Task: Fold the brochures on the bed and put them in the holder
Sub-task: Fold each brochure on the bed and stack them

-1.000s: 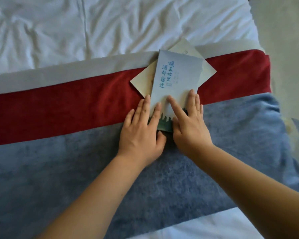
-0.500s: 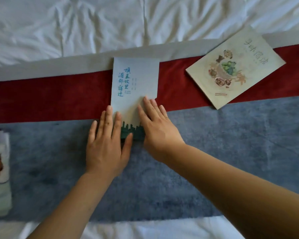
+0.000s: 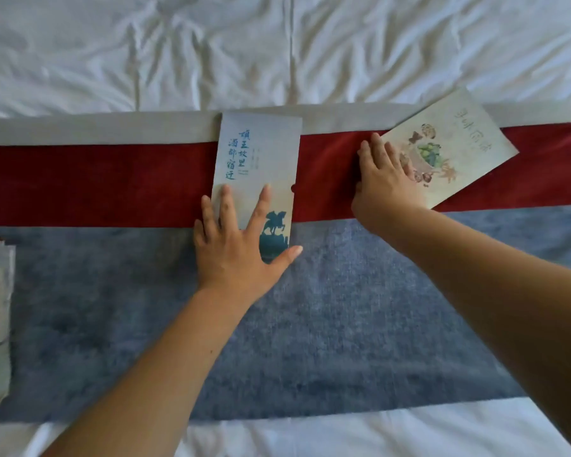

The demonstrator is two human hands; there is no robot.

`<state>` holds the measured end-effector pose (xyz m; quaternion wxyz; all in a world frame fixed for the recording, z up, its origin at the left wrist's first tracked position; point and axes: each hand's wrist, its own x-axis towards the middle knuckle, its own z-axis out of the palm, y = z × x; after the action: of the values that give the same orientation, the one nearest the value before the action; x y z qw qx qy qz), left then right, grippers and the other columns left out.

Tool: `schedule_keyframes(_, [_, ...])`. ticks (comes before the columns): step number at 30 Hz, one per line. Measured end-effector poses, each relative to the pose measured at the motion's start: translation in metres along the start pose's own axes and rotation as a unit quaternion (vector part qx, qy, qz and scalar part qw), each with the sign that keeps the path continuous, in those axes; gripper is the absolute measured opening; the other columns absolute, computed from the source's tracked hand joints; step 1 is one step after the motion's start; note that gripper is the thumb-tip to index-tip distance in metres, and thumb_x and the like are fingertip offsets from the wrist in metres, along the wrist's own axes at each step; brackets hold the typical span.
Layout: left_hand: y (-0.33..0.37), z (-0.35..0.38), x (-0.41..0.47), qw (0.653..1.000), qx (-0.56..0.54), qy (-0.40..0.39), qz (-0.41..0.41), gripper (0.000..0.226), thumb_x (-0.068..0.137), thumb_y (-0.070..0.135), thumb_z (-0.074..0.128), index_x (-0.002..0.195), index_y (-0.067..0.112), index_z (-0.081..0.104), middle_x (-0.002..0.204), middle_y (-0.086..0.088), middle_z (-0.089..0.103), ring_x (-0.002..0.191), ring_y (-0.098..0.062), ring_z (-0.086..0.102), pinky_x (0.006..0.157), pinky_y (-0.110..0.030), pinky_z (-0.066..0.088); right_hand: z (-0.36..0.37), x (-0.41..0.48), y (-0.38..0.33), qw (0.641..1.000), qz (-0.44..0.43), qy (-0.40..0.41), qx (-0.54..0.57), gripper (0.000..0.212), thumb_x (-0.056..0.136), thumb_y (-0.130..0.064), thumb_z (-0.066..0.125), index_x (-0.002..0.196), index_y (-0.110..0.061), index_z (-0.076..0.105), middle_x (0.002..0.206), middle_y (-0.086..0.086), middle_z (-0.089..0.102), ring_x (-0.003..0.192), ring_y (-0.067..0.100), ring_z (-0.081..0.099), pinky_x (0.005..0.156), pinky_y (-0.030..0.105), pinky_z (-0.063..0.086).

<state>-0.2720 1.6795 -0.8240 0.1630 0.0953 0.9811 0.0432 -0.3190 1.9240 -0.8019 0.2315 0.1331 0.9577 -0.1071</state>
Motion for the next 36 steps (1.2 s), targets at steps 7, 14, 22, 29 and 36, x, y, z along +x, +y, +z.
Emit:
schedule_keyframes(7, [0.023, -0.002, 0.025, 0.999, 0.025, -0.016, -0.021, 0.094, 0.079, 0.093, 0.023, 0.158, 0.049, -0.001, 0.168, -0.013, -0.017, 0.154, -0.05, -0.005, 0.117, -0.062, 0.026, -0.017, 0.014, -0.003, 0.994, -0.011, 0.004, -0.107, 0.086, 0.086, 0.005, 0.068, 0.157, -0.015, 0.025, 0.17, 0.02, 0.007, 0.153, 0.05, 0.016, 0.113, 0.061, 0.04])
schedule_keyframes(14, [0.01, 0.002, 0.015, 0.998, 0.056, -0.014, -0.036, 0.096, 0.079, 0.093, 0.007, 0.16, 0.044, -0.012, 0.168, -0.016, -0.022, 0.154, -0.05, -0.007, 0.118, -0.061, 0.026, -0.013, 0.006, 0.0, 0.979, -0.105, 0.048, -0.166, 0.05, 0.091, 0.014, 0.044, 0.139, 0.0, 0.044, 0.147, 0.025, 0.044, 0.103, 0.048, 0.064, 0.066, 0.046, 0.046])
schedule_keyframes(22, [-0.043, 0.009, -0.016, 0.995, 0.029, 0.005, -0.096, 0.093, 0.084, 0.088, -0.002, 0.163, 0.039, -0.002, 0.171, -0.015, -0.014, 0.155, -0.048, -0.005, 0.117, -0.063, 0.023, 0.031, -0.055, -0.056, 0.947, -0.247, 0.028, -0.201, 0.059, 0.091, 0.008, 0.05, 0.147, -0.006, 0.037, 0.151, 0.017, 0.039, 0.109, 0.042, 0.057, 0.07, 0.047, 0.052])
schedule_keyframes(29, [-0.091, 0.02, -0.076, 0.995, 0.029, 0.004, -0.099, 0.09, 0.088, 0.085, 0.011, 0.164, 0.037, 0.012, 0.172, -0.016, -0.003, 0.156, -0.047, 0.0, 0.115, -0.064, 0.025, 0.086, -0.144, -0.078, 0.861, -0.495, -0.031, -0.112, 0.047, 0.087, 0.004, 0.046, 0.131, 0.0, 0.064, 0.14, 0.02, 0.06, 0.123, 0.049, 0.06, 0.081, 0.052, 0.061])
schedule_keyframes(36, [-0.086, 0.032, -0.108, 0.995, 0.0, 0.008, -0.102, 0.088, 0.09, 0.083, 0.02, 0.164, 0.036, 0.012, 0.172, -0.017, -0.005, 0.155, -0.048, -0.003, 0.118, -0.066, 0.019, 0.131, -0.183, -0.072, 0.951, -0.306, -0.049, 0.01, 0.07, 0.103, -0.033, 0.036, 0.167, -0.024, 0.009, 0.172, -0.003, -0.01, 0.157, 0.021, -0.021, 0.127, 0.059, -0.003])
